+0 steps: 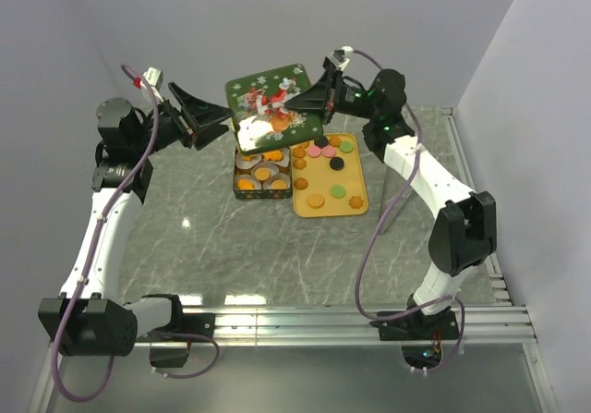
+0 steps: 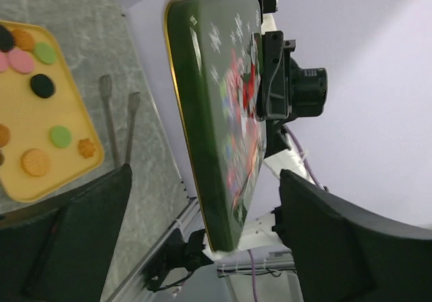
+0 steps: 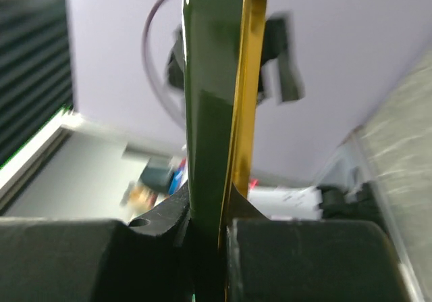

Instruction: Pack the cookies

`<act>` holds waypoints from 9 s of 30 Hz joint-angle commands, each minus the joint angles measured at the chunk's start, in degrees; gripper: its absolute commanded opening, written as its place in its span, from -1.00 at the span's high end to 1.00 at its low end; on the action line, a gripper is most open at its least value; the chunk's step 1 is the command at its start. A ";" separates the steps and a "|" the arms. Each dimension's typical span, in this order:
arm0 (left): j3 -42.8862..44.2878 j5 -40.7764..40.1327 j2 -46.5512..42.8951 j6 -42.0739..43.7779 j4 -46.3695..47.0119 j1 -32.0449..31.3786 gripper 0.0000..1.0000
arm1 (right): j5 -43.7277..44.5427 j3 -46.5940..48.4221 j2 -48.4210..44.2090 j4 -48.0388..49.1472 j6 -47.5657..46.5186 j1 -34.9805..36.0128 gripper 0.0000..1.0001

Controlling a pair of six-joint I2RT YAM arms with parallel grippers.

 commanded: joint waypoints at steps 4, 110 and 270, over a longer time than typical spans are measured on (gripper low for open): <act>2.38 -7.25 2.51 12.36 -10.72 0.05 -0.99 | 7.58 0.36 -0.77 -22.00 -16.48 -3.99 1.00; 6.07 -20.44 45.67 31.45 -12.31 -3.82 -0.15 | 29.31 3.88 23.49 -35.65 -31.61 5.76 0.60; 8.19 -48.12 37.15 29.78 -37.37 -19.28 -0.51 | 29.48 -7.63 14.36 -49.88 -44.97 3.91 0.04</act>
